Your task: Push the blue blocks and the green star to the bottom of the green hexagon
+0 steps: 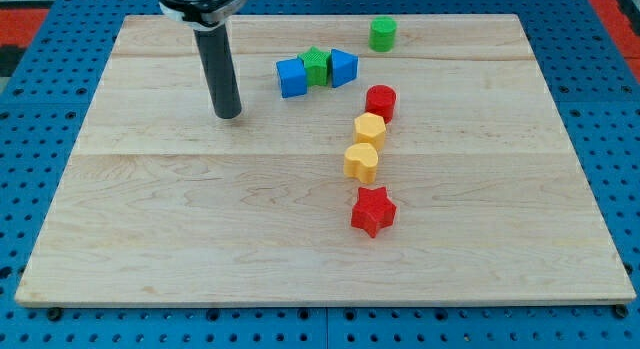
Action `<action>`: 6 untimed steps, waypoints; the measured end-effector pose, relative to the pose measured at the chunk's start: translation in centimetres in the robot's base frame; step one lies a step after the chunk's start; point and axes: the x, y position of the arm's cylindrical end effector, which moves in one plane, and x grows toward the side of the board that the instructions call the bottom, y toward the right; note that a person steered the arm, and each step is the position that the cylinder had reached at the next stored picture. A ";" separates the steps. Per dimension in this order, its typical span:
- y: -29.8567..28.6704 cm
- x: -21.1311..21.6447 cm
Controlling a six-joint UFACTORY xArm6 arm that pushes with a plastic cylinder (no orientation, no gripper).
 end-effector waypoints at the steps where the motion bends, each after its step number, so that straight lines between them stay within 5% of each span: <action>1: 0.6 -1.1; 6: 11.9 -6.8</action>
